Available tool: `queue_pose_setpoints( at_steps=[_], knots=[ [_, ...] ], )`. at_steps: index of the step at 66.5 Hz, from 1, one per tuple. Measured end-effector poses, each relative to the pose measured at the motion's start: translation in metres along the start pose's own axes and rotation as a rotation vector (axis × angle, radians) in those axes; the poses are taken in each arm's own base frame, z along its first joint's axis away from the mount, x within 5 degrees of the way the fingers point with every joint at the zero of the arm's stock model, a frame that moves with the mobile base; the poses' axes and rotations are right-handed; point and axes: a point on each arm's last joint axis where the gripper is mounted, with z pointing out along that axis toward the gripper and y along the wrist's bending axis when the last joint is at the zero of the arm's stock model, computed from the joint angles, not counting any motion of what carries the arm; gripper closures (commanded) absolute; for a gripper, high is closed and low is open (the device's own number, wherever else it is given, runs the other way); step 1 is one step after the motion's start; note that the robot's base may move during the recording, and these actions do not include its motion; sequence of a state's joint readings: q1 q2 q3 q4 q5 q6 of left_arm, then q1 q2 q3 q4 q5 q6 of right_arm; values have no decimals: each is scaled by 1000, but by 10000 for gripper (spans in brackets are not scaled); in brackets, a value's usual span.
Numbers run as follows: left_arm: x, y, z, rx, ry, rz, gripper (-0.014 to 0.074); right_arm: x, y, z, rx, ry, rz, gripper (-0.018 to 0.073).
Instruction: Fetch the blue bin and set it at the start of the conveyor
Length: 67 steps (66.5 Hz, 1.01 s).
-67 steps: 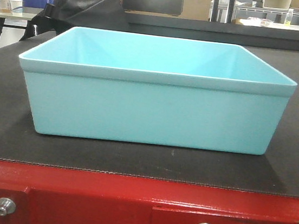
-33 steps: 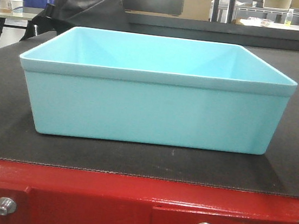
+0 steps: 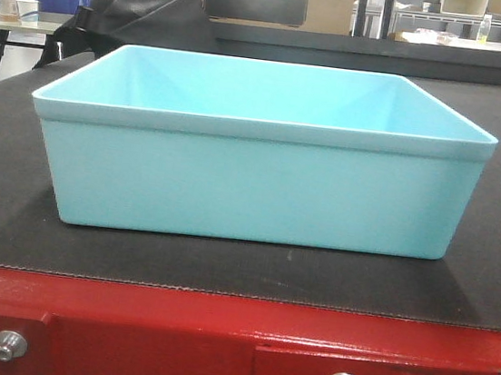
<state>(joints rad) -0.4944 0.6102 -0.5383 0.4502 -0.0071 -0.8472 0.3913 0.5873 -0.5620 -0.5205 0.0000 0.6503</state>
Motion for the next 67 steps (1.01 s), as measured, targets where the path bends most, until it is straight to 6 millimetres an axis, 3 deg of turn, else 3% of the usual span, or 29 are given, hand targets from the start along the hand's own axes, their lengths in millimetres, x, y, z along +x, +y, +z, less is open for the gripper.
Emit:
queue_pose_setpoints(
  at_steps=[13, 43, 52, 61, 67],
  knots=[
    [-7, -3, -13, 23, -53, 2, 707, -6, 1, -10, -5, -42, 0, 724],
    [-6, -3, -13, 23, -53, 4, 707, -5, 1, -10, -5, -40, 0, 724],
    [-6, -3, -13, 23, -53, 4, 707, 10, -7, -16, 61, 21, -82, 724],
    [-7, -3, -13, 23, -55, 4, 707, 30, -20, -34, 167, 36, -231, 724],
    [-7, -3, -13, 23, -55, 4, 707, 45, -27, -49, 256, 20, -240, 724]
  ],
)
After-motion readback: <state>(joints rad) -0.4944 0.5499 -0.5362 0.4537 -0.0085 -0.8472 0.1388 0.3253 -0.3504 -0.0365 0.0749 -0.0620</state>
